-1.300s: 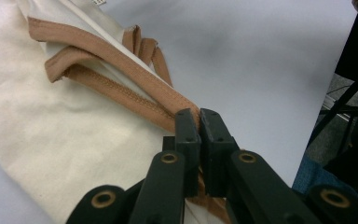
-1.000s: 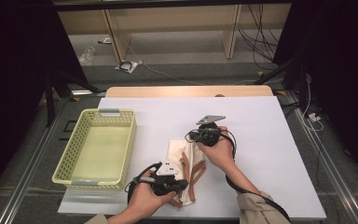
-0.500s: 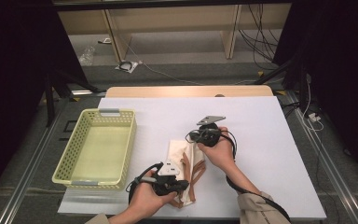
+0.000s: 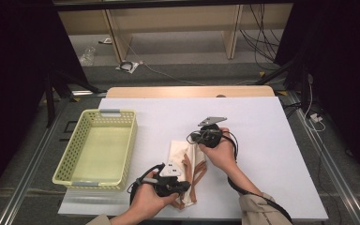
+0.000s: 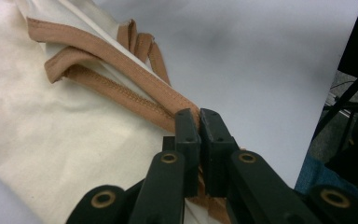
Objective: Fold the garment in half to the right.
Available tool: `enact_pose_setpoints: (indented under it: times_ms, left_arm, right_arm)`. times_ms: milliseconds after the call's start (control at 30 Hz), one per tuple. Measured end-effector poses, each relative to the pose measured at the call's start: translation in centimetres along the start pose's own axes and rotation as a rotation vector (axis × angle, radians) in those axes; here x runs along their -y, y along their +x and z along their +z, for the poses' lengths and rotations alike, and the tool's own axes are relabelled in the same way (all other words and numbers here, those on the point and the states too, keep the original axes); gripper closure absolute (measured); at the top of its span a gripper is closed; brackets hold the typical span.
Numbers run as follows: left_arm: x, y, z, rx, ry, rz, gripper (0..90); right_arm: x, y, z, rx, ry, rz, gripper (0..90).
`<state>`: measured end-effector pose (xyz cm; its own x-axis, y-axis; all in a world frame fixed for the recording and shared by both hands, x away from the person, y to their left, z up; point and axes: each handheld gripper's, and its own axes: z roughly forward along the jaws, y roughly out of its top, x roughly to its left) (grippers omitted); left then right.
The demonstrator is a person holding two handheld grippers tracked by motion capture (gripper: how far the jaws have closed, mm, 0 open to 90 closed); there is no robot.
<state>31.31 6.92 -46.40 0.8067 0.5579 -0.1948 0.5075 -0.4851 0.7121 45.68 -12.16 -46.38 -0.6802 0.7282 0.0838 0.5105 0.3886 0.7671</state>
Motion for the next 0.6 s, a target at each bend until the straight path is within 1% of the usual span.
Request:
enact_pose_setpoints:
  times_ms: [300, 333, 600]
  left_arm:
    - [0.03, 0.02, 0.25, 0.002, 0.004, 0.002, 86.2]
    - [0.03, 0.01, 0.3, 0.003, 0.012, 0.003, 86.2]
    - [0.03, -0.03, 0.32, 0.002, 0.011, 0.004, 86.2]
  right_arm:
    - [0.13, -0.06, 0.12, 0.0, 0.009, 0.001, 89.4]
    - [0.16, -0.06, 0.14, -0.001, 0.013, 0.002, 89.4]
    - [0.2, -0.08, 0.15, 0.0, 0.012, 0.001, 89.3]
